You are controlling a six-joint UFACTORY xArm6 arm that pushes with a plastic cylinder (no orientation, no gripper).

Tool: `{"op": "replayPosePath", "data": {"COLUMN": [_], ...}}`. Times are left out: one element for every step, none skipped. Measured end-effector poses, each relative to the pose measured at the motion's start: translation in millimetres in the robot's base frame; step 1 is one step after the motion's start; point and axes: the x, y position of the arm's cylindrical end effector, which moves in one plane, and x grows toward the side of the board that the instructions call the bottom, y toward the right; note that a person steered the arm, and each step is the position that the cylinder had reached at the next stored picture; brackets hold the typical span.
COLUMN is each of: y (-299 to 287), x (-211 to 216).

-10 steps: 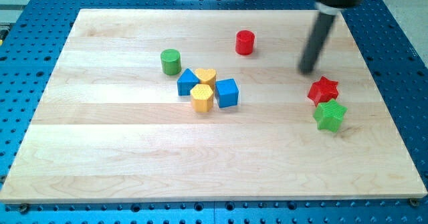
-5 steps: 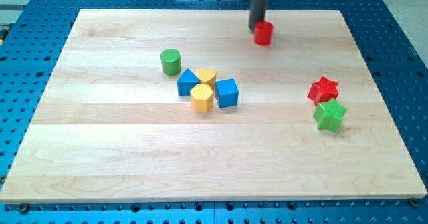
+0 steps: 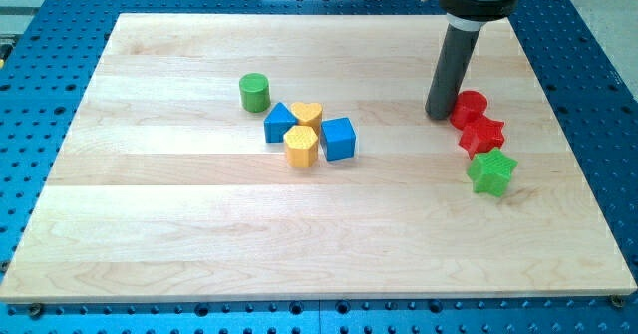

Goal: Place the red circle at the top of the red star

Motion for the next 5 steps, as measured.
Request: {"op": "replayPosePath", "data": {"y": [1,-1,-47,-115,-121], "x": [-19,-63,-95,-116,-118]}}
